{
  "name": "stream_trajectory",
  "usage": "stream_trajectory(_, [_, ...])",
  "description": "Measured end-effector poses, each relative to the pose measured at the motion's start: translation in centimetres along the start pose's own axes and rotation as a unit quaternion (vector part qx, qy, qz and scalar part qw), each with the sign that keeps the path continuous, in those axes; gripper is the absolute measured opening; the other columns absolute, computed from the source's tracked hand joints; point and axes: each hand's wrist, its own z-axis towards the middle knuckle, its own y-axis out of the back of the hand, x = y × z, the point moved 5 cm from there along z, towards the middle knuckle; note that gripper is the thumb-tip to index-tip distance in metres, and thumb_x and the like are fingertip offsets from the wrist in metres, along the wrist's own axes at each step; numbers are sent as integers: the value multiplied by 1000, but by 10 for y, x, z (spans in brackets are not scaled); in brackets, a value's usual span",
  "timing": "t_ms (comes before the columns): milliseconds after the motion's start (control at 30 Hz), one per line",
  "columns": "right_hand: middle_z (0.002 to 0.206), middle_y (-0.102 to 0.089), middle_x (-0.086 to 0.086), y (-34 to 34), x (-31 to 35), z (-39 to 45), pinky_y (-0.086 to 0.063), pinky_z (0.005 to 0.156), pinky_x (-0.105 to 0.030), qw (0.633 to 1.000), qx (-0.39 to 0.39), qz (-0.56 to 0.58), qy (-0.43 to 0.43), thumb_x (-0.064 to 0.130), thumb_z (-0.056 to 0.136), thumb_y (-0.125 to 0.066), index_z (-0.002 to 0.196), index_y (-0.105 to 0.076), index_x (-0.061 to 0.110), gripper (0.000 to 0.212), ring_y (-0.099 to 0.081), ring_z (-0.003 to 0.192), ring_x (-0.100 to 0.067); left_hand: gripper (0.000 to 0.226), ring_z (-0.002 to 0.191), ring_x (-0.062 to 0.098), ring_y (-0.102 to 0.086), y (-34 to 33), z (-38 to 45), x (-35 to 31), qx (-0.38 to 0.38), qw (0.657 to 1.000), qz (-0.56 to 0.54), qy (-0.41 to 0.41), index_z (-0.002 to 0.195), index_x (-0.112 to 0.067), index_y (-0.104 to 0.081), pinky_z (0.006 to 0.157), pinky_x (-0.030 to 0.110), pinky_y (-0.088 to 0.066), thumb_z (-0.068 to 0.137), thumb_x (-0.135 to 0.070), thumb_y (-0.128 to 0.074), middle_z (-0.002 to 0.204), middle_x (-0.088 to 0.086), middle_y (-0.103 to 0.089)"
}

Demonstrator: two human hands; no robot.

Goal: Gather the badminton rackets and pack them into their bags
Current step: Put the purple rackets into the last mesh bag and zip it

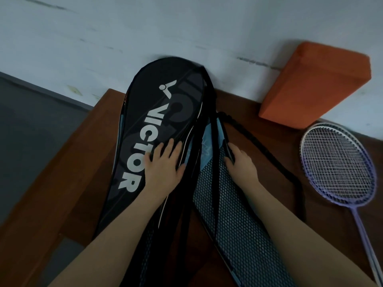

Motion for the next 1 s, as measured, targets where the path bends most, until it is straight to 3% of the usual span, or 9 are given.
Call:
stream_trajectory(100, [104,-64,-8,12,8,-4,-41,80,-36,993,-74,-44,85,18,92,-53,130,-51,15,38,-59,93,-26,47,113,28,-54,4,5,9,-16,999,-2,-29,126,-20,-56,87,47,-39,85,-38,-43,131,0,-56])
stream_trajectory(167, [91,-64,-5,19,14,-10,-39,76,-36,985,-119,-59,113,13,90,-56,123,-58,14,33,-60,83,-25,45,121,29,-50,3,3,14,-22,999,5,-32,127,-22,-55,92,52,-35,87,-34,-40,132,-1,-55])
stream_trajectory(267, [87,-60,-5,21,26,-20,-51,66,-42,982,-141,-18,128,6,89,-57,122,-58,10,33,-59,73,-23,50,128,34,-42,3,-2,15,-9,999,10,-32,131,-21,-51,97,60,-31,87,-37,-34,137,1,-51])
stream_trajectory(433, [82,-60,-8,32,51,-36,-51,60,-40,960,-211,-67,168,8,87,-53,111,-64,4,27,-58,65,-24,68,133,38,-34,0,-12,19,28,998,18,-55,140,-20,-39,100,63,-25,84,-56,-31,146,2,-39])
stream_trajectory(533, [81,-61,-8,40,65,-58,-49,58,-36,942,-253,-97,197,13,88,-49,104,-67,2,27,-58,64,-21,64,137,36,-27,0,-11,24,37,998,8,-49,143,-23,-33,104,61,-18,88,-55,-30,149,0,-33])
stream_trajectory(667, [80,-62,-7,45,72,-94,-48,55,-36,935,-285,-89,191,12,87,-50,101,-68,1,25,-57,62,-19,57,143,30,-4,-1,-9,24,66,996,-15,-50,147,-29,-16,109,56,-2,95,-46,-33,156,-5,-13])
stream_trajectory(867, [81,-63,-7,69,85,-133,-44,58,-31,917,-330,-120,190,11,88,-53,100,-69,1,22,-55,61,-18,61,143,30,0,1,-8,25,81,994,-31,-72,148,-28,-11,110,57,-2,95,-47,-33,157,-5,-7])
stream_trajectory(1000, [81,-64,-8,83,87,-164,-39,59,-28,901,-349,-174,190,9,89,-55,100,-68,0,20,-44,66,-11,63,143,30,-1,4,-6,18,99,991,-55,-72,148,-25,-13,110,58,-3,94,-52,-31,157,-2,-8])
